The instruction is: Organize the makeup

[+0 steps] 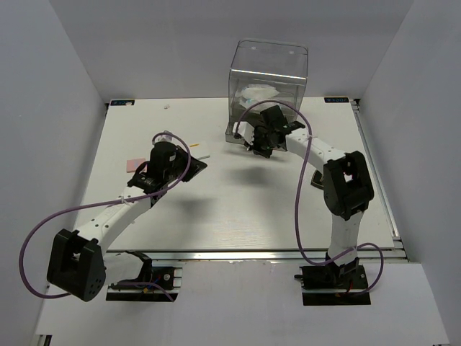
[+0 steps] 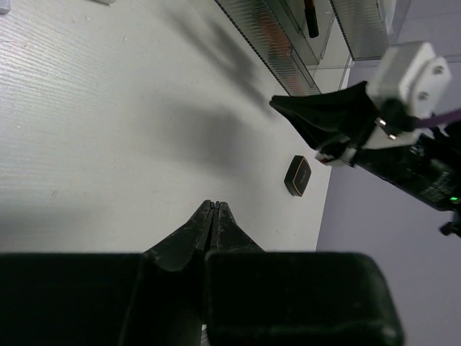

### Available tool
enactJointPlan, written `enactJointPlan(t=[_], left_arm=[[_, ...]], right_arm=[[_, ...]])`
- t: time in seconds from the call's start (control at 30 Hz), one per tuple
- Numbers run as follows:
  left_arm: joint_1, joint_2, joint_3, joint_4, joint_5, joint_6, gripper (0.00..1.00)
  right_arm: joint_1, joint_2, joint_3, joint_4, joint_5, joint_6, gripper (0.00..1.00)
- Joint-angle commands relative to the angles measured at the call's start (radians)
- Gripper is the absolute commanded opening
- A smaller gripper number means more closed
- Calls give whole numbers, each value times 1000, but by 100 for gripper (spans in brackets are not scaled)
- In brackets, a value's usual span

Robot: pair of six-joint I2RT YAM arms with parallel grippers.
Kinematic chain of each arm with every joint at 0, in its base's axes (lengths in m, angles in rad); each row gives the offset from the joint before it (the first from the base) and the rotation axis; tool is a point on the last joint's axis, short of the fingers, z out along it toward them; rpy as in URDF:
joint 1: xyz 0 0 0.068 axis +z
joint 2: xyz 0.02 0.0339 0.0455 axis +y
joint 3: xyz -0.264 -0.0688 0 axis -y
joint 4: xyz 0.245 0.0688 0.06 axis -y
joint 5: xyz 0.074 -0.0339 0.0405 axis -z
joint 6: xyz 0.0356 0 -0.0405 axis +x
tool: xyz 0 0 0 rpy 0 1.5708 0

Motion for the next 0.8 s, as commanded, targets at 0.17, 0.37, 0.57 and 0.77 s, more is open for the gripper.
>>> enactJointPlan(t=[0.17,0.37,0.57,0.77], left_arm=[[7,12,-12,57,21,-20,13],[5,50,-12,106,47,-26,22],[7,133,12,176,90,-40,43],[7,246,44,297,131,-70,49]], right_arm=[[-10,1,-136,590,373,140,0],[-10,25,-112,640,391,135,0],[-12,101,-39,654,414,137,1],[-13,125,-12,672,443,132,17]])
